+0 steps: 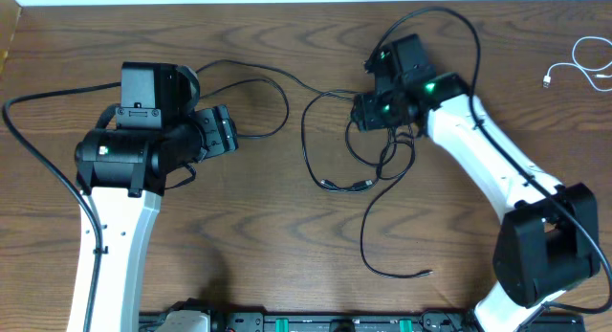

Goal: Untangle cables

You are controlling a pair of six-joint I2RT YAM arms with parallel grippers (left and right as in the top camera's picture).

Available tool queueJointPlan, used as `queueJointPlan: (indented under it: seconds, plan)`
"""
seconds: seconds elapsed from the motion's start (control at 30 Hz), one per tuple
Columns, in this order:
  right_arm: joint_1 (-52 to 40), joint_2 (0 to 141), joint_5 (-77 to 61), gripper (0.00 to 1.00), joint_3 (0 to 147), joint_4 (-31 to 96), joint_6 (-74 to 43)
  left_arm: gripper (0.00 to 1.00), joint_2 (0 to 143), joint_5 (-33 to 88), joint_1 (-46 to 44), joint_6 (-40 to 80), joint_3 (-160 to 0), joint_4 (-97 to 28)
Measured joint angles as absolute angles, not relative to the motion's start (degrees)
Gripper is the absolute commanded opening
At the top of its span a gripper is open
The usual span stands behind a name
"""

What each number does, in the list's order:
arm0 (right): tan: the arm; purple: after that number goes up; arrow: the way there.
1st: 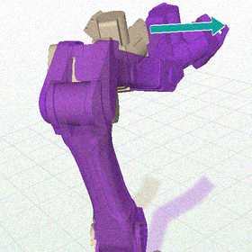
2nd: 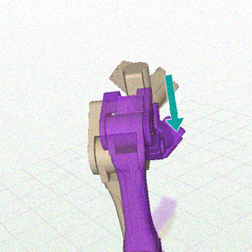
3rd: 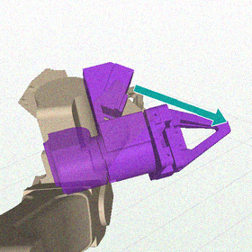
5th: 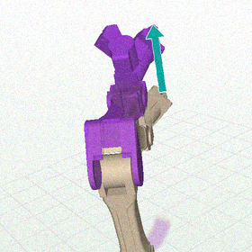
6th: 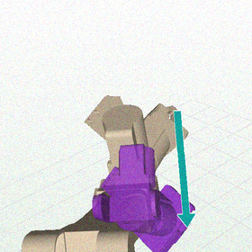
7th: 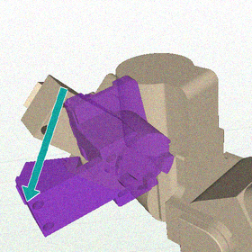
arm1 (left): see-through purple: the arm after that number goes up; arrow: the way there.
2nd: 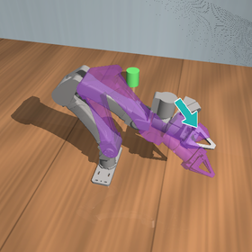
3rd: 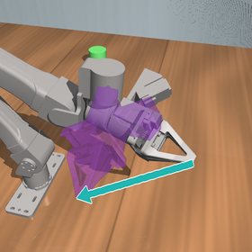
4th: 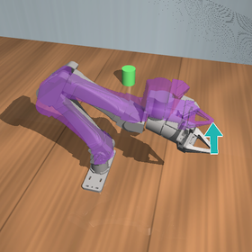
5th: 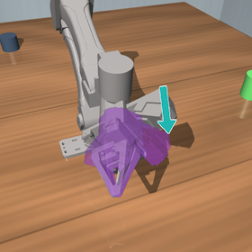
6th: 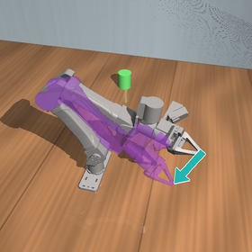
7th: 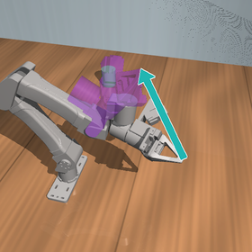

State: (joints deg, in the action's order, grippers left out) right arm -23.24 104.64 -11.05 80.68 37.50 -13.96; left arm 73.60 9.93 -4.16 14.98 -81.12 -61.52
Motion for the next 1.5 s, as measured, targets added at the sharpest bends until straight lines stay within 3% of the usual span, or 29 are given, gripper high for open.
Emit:
queueJointPlan:
  seconds: [0.17, 0.4, 0.97, 1.17, 1.37, 1.5]
  plan:
    - [-25.43, 104.64, -9.80, 0.48, 73.45, 27.88, -14.55, 0.77, 73.60, 9.91, -4.16, 14.98, -81.12, -61.52]
    - [-25.96, 105.89, -8.95, 0.45, 70.63, 25.41, -14.68, 0.77, 73.60, 9.93, -4.19, 15.00, -81.12, -61.58]
    - [-26.04, 110.96, -10.70, 0.36, 70.78, 25.76, -14.22, 0.77, 73.60, 9.93, -4.16, 14.98, -81.12, -61.58]
    - [-28.69, 117.30, -8.62, 0.35, 78.50, 35.33, -12.97, 0.77, 73.60, 9.93, -4.16, 14.98, -81.12, -61.32]
    - [-32.21, 123.46, -4.58, 0.23, 89.21, 43.38, -12.29, 0.77, 73.60, 9.93, -4.16, 14.98, -81.12, -61.65]
    - [-32.99, 124.01, -2.87, 0.05, 90.02, 44.34, -12.16, 0.78, 73.60, 9.93, -4.16, 14.98, -81.12, -62.00]
